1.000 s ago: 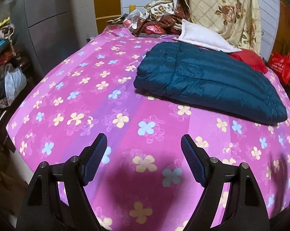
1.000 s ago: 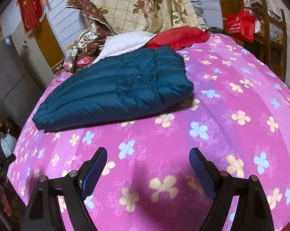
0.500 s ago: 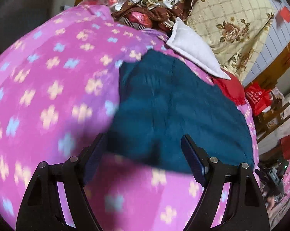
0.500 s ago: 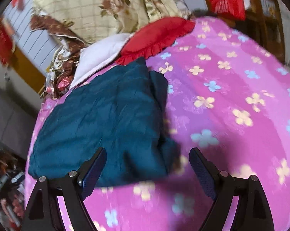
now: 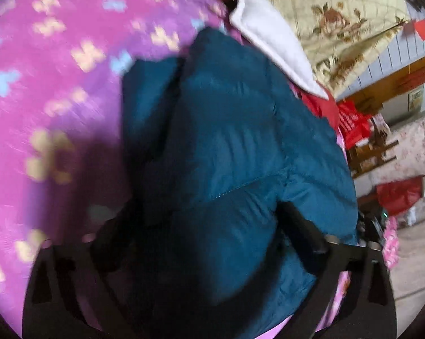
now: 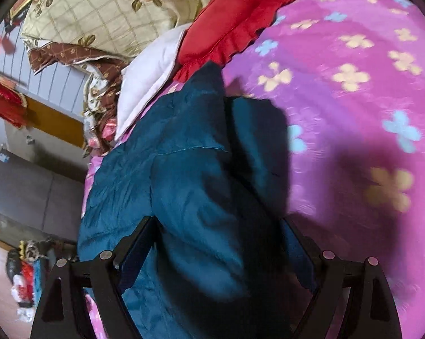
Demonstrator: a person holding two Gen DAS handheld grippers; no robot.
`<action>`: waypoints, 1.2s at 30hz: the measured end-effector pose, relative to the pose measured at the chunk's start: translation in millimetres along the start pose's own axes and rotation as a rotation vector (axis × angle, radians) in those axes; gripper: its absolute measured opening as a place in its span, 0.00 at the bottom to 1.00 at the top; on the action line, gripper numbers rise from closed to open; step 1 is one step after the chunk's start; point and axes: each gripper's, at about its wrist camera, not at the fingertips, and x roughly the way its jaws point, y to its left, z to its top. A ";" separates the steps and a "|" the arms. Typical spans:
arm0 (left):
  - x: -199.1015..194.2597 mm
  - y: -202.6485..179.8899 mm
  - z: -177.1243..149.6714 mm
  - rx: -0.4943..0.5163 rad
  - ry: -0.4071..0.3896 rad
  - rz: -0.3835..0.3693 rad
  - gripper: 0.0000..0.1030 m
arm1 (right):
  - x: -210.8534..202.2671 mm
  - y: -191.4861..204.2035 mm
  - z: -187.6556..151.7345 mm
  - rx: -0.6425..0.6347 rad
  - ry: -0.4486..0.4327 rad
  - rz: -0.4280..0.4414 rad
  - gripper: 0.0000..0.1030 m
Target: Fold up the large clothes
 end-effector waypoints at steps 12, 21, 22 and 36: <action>-34.1 -72.9 3.3 0.119 -0.167 0.020 0.32 | 2.7 53.6 21.1 -0.067 -0.055 0.096 0.36; -13.0 -77.6 22.4 0.157 -0.184 0.202 0.40 | 2.5 73.9 33.2 -0.140 -0.124 0.047 0.35; -1.7 -69.4 22.3 0.150 -0.165 0.249 0.50 | 8.4 65.4 31.3 -0.122 -0.115 0.029 0.37; -70.9 -61.4 -8.3 0.059 -0.332 0.202 0.69 | -47.4 56.2 7.8 -0.117 -0.311 -0.307 0.69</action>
